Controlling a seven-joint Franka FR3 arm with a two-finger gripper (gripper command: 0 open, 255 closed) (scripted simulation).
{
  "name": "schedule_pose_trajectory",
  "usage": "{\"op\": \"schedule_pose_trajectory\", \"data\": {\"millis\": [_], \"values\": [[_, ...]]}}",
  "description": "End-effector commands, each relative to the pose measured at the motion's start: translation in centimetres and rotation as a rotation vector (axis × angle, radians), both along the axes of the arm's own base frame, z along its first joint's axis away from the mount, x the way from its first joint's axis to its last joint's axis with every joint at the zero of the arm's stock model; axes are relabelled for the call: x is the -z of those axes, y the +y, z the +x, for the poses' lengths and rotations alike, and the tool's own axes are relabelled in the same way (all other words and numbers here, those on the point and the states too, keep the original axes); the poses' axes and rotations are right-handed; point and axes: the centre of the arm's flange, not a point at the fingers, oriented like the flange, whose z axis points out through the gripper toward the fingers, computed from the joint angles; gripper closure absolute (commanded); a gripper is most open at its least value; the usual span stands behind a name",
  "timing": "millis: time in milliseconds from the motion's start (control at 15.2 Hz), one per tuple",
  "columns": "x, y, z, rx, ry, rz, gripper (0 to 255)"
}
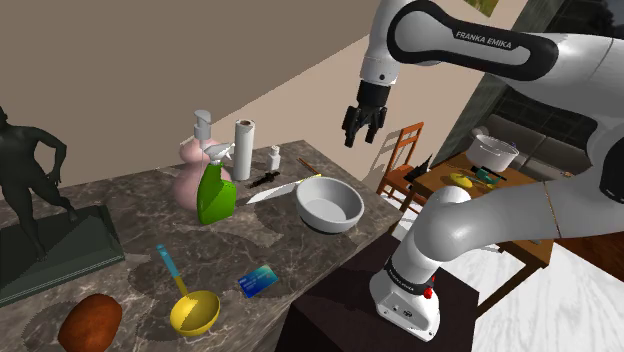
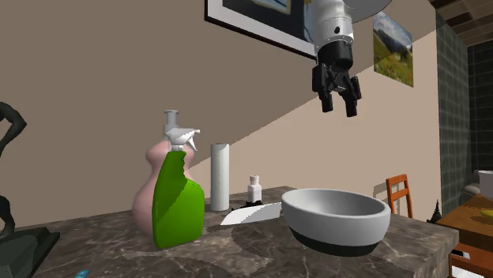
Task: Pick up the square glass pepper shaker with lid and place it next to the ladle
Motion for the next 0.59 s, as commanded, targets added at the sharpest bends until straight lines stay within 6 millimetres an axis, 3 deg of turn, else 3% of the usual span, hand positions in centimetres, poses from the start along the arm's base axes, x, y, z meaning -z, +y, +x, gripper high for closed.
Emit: {"op": "schedule_pose_trajectory", "data": {"millis": [0, 528], "values": [[0.0, 0.0, 0.0, 0.000, 0.000, 0.000, 0], [4.8, -1.0, 9.8, -0.013, 0.029, -0.009, 0]]}}
